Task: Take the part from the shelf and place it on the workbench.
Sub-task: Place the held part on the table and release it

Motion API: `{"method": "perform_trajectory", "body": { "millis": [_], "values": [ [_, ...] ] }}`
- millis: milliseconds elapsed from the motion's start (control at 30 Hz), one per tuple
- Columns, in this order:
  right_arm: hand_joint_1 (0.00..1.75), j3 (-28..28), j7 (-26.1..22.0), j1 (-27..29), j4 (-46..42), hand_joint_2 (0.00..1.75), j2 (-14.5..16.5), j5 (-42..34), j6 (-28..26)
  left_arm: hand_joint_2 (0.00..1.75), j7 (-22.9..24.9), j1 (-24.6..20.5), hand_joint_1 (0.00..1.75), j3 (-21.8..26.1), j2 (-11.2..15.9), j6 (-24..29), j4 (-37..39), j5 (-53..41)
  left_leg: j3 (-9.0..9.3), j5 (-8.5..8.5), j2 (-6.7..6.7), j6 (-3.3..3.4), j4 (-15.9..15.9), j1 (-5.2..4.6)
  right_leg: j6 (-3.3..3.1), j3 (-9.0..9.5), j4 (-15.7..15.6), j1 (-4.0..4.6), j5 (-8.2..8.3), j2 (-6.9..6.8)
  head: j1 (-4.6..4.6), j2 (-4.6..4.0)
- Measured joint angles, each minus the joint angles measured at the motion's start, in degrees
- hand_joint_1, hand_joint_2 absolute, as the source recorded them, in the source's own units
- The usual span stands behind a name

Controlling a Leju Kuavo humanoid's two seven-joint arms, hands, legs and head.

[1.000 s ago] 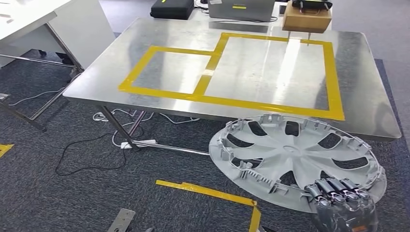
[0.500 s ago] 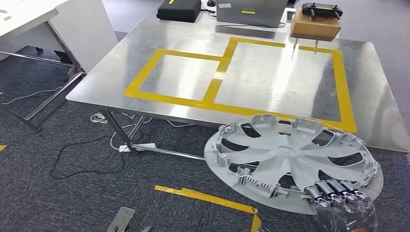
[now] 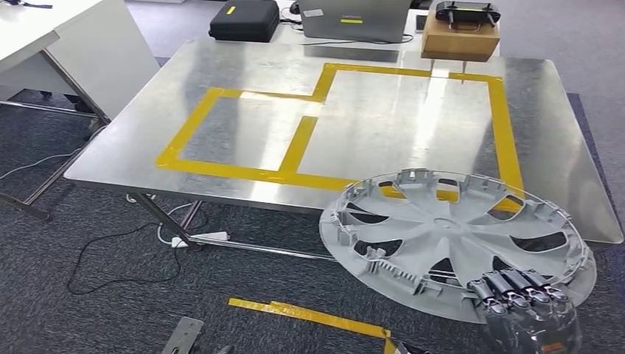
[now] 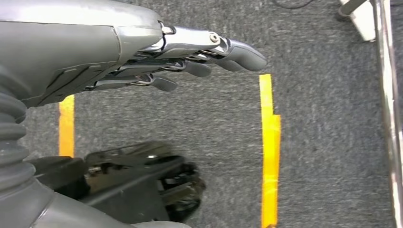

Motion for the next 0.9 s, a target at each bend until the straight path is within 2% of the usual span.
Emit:
{"method": "perform_trajectory", "body": {
  "millis": [33, 67, 100, 133, 167, 200, 267, 300, 333, 433, 467, 500, 533, 600, 633, 667, 733, 800, 833, 900],
  "values": [
    [1.75, 0.0, 0.4, 0.1, 0.1, 1.75, 0.0, 0.0, 0.0, 1.75, -0.1, 0.1, 0.0, 0.0, 0.1, -0.2, 0.0, 0.2, -0.53, 1.19, -0.01, 0.25, -1.5, -0.07, 0.06, 0.89, 0.0, 0.06, -0.67, 0.11, -0.03, 0.0],
    [1.75, 0.0, 0.7, 0.2, 0.1, 1.75, 0.0, 0.0, 0.0, 1.75, -0.1, 0.1, 0.0, 0.1, 0.1, -0.3, 0.0, 0.3, -0.46, 3.88, -0.01, 0.63, -4.1, -0.2, 0.14, 1.74, -0.1, 0.12, -1.34, 0.17, -0.05, 0.0],
    [1.75, 0.0, 0.8, 0.2, 0.2, 1.75, 0.0, 0.0, 0.0, 1.75, -0.1, 0.2, 0.0, 0.1, 0.3, -0.4, 0.0, 0.4, -0.26, 7.36, -0.03, 1.14, -7.3, -0.46, 0.27, 2.57, 0.0, 0.24, -2.04, 0.22, -0.09, 0.0],
    [1.75, 0.0, 0.9, 0.2, 0.2, 1.75, 0.0, 0.0, 0.0, 1.75, -0.1, 0.2, 0.0, 0.2, 0.4, -0.4, 0.0, 0.4, -0.07, 9.93, -0.2, 1.58, -9.8, -0.7, 0.46, 3.1, 0.0, 0.37, -2.72, 0.33, -0.15, 0.0],
    [1.75, 0.0, 1.0, 0.1, 0.3, 1.75, 0.0, 0.0, 0.0, 1.75, -0.2, 0.3, 0.0, 0.3, 0.5, -0.5, 0.0, 0.5, 0.1, 11.7, -0.37, 1.92, -11.5, -0.92, 0.69, 3.5, -0.1, 0.5, -3.42, 0.43, -0.13, 0.0],
    [1.75, 0.0, 1.0, 0.1, 0.3, 1.75, 0.0, 0.0, 0.0, 1.75, -0.2, 0.3, 0.0, 0.4, 0.5, -0.5, 0.0, 0.5, 0.17, 12.32, -0.55, 2.2, -12.3, -1.06, 1.0, 4.04, 0.0, 0.62, -3.75, 0.54, -0.1, 0.0],
    [1.75, -0.1, 1.1, 0.1, 0.3, 1.75, 0.0, 0.1, 0.0, 1.75, -0.2, 0.3, 0.0, 0.6, 0.5, -0.6, 0.0, 0.5, 1.07, 12.26, -0.72, 2.71, -12.9, -0.93, 1.62, 4.82, 0.5, 0.69, -3.98, 0.57, 0.0, 0.01],
    [1.75, -0.1, 1.3, 0.1, 0.3, 1.75, 0.0, 0.1, 0.0, 1.75, -0.3, 0.1, 0.0, 0.7, 0.5, -0.6, 0.0, 0.6, 1.66, 12.21, -0.72, 3.04, -13.2, -0.79, 1.93, 4.7, 1.7, 0.69, -3.93, 0.46, 0.11, 0.0],
    [1.75, 0.0, 1.6, 0.1, 0.4, 1.75, 0.0, 0.1, 0.0, 1.75, -0.3, 0.0, 0.0, 0.8, 0.4, -0.7, 0.0, 0.8, 2.25, 12.06, -0.71, 3.33, -13.4, -0.67, 2.25, 3.69, 3.6, 0.65, -4.37, 0.33, 0.28, -0.01],
    [1.75, 0.1, 2.4, -0.2, 0.7, 1.75, -0.1, 0.1, 0.0, 1.75, -0.4, -0.2, 0.0, 1.0, 0.4, -0.9, 0.0, 1.2, 3.37, 10.97, -0.69, 3.66, -13.5, -0.59, 3.16, -2.88, 12.8, 0.33, -8.18, 0.12, 0.63, 0.0],
    [1.75, 0.1, 2.5, -0.3, 0.9, 1.75, -0.1, 0.1, 0.0, 1.75, -0.4, -0.2, 0.0, 1.1, 0.4, -0.9, 0.0, 1.3, 3.79, 10.5, -0.7, 3.66, -13.5, -0.6, 3.29, -4.93, 14.7, 0.26, -9.24, 0.11, 0.66, 0.0],
    [1.75, 0.1, 2.6, -0.3, 1.1, 1.75, -0.2, 0.1, 0.0, 1.75, -0.4, -0.1, 0.0, 1.1, 0.4, -1.0, 0.0, 1.4, 4.36, 9.99, -0.74, 3.64, -13.5, -0.61, 3.29, -6.2, 15.0, 0.23, -9.19, 0.1, 0.67, 0.0],
    [1.75, 0.1, 2.7, -0.3, 1.3, 1.75, -0.2, 0.1, 0.0, 1.75, -0.4, -0.1, 0.0, 1.1, 0.4, -1.0, 0.0, 1.5, 5.11, 9.44, -0.79, 3.61, -13.5, -0.61, 3.16, -6.6, 13.5, 0.24, -7.79, 0.09, 0.68, 0.0],
    [1.75, 0.1, 2.8, -0.4, 1.7, 1.75, -0.3, 0.1, 0.0, 1.75, -0.5, 0.0, 0.0, 1.2, 0.3, -1.0, 0.0, 1.6, 6.67, 8.29, -0.85, 3.45, -13.6, -0.62, 2.64, -5.59, 7.3, 0.35, -2.08, 0.04, 0.71, 0.0],
    [1.75, 0.1, 2.9, -0.5, 1.9, 1.75, -0.3, 0.1, 0.0, 1.75, -0.5, -0.1, 0.0, 1.2, 0.3, -1.0, 0.0, 1.6, 7.21, 7.86, -0.87, 3.27, -13.6, -0.63, 2.35, -5.25, 4.6, 0.52, -0.13, -0.1, 0.62, 0.0],
    [1.75, 0.2, 2.9, -0.5, 2.1, 1.75, -0.4, 0.1, 0.0, 1.75, -0.5, -0.1, 0.0, 1.3, 0.2, -1.0, 0.0, 1.6, 7.47, 7.51, -0.87, 3.0, -13.7, -0.63, 1.97, -4.91, 2.8, 0.72, 1.11, -0.22, 0.51, 0.0],
    [1.75, 0.2, 3.1, -0.6, 2.3, 1.75, -0.5, 0.1, 0.0, 1.75, -0.5, -0.1, 0.0, 1.3, 0.1, -0.9, 0.0, 1.6, 7.89, 7.44, -0.84, 2.28, -13.7, -0.68, 1.21, -4.84, 1.6, 1.01, 1.31, -0.38, 0.28, 0.0],
    [1.75, 0.2, 3.2, -0.5, 2.4, 1.75, -0.5, 0.1, 0.0, 1.75, -0.5, -0.1, 0.0, 1.3, 0.1, -0.9, 0.0, 1.6, 8.17, 7.53, -0.77, 1.67, -12.9, -0.74, 0.61, -3.36, 0.6, 0.66, 1.84, -0.36, 0.23, 0.0],
    [1.75, 0.2, 3.2, -0.6, 2.4, 1.75, -0.5, 0.1, 0.0, 1.75, -0.5, -0.1, 0.0, 1.4, 0.1, -0.9, 0.0, 1.6, 7.61, 7.37, -0.74, 1.42, -11.5, -0.72, 0.42, -2.38, 0.1, 0.45, 1.85, -0.4, 0.09, 0.0],
    [1.75, 0.2, 3.2, -0.7, 2.4, 1.75, -0.5, 0.1, 0.0, 1.75, -0.5, -0.3, 0.0, 1.4, 0.1, -0.9, 0.0, 1.6, 4.38, 5.73, -0.67, 0.87, -6.0, -0.54, 0.13, -1.04, -0.6, 0.23, 1.53, -0.45, -0.17, 0.0]
  ]
}}
